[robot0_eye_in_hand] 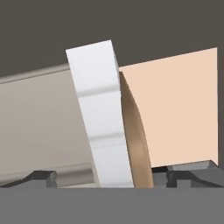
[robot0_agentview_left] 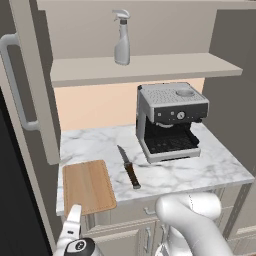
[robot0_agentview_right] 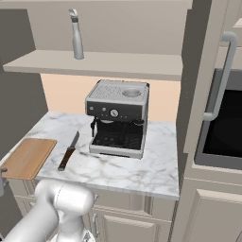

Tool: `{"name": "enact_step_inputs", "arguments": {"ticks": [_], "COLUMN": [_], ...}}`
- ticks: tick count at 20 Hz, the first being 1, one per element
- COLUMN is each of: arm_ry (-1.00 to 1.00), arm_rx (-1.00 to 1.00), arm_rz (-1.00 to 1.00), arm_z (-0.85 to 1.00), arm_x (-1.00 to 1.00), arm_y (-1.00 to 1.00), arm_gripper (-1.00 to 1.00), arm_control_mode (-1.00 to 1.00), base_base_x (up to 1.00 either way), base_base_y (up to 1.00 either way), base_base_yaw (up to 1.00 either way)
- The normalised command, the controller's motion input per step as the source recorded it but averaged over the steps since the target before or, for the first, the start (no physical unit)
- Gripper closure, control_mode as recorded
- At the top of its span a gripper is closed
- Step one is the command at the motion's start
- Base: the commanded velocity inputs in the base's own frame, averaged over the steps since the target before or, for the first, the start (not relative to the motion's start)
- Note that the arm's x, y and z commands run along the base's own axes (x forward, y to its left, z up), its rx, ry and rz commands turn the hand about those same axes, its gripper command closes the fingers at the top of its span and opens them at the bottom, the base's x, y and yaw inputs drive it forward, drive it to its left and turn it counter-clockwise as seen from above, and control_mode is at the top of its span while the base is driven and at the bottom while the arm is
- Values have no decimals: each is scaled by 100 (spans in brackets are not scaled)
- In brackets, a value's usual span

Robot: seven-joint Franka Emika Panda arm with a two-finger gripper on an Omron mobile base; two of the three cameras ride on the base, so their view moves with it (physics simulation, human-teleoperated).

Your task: Move the cutting board and knife to the sink. Then move spray from the cabinet to the counter.

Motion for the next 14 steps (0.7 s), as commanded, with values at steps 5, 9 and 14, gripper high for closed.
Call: {"name": "enact_step_inputs", "arguments": {"ticks": [5,9,14], "arm_ry": [0,0,0], "arm_rx": [0,0,0], "arm_rz": [0,0,0], "arm_z": [3,0,6], "arm_x": [5,6,3], "arm_y": [0,0,0], "arm_gripper": [-100,-100,100], "arm_control_mode": [-100,-100,-100], "base_base_x": [0,0,0], "base_base_y": [0,0,0], "base_base_yaw": [0,0,0]}}
